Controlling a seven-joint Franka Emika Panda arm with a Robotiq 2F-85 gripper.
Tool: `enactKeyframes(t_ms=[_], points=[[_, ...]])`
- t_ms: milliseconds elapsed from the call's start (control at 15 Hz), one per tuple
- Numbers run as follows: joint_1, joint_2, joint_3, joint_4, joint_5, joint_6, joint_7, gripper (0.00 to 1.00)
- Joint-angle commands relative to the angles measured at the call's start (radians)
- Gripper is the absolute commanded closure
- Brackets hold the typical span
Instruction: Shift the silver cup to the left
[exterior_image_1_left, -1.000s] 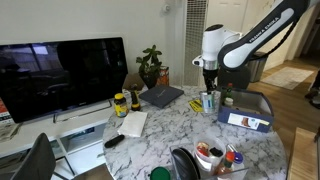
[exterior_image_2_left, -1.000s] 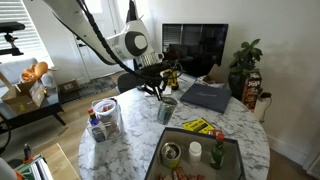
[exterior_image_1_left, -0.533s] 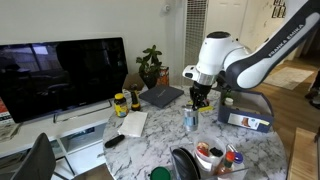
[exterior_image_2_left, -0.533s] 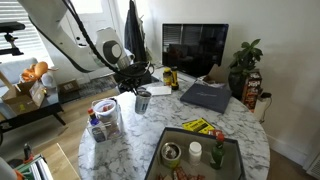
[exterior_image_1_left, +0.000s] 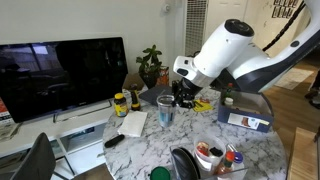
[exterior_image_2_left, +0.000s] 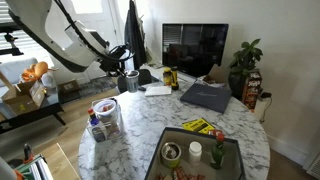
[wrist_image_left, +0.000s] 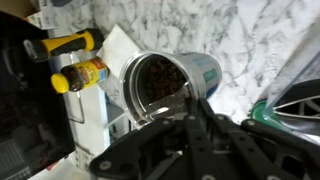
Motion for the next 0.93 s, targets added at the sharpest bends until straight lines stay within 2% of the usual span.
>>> enactKeyframes(t_ms=[0, 200, 400, 467, 600, 667, 867], points=[[0.075, 0.083, -0.055, 0.192, -0.278, -0.059, 0.177, 0.98], [0.161, 0.178, -0.102, 0.302, -0.516, -0.158, 0.315, 0.98], [0.19, 0.263, -0.097, 0.288, -0.757, -0.247, 0.493, 0.98], [0.189, 0.292, -0.092, 0.271, -0.8, -0.27, 0.528, 0.98], [0.181, 0.351, -0.102, 0.249, -0.844, -0.31, 0.569, 0.98], [0.102, 0.377, -0.026, 0.245, -0.859, -0.342, 0.578, 0.98], [0.027, 0.426, 0.007, 0.247, -0.764, -0.304, 0.516, 0.98]])
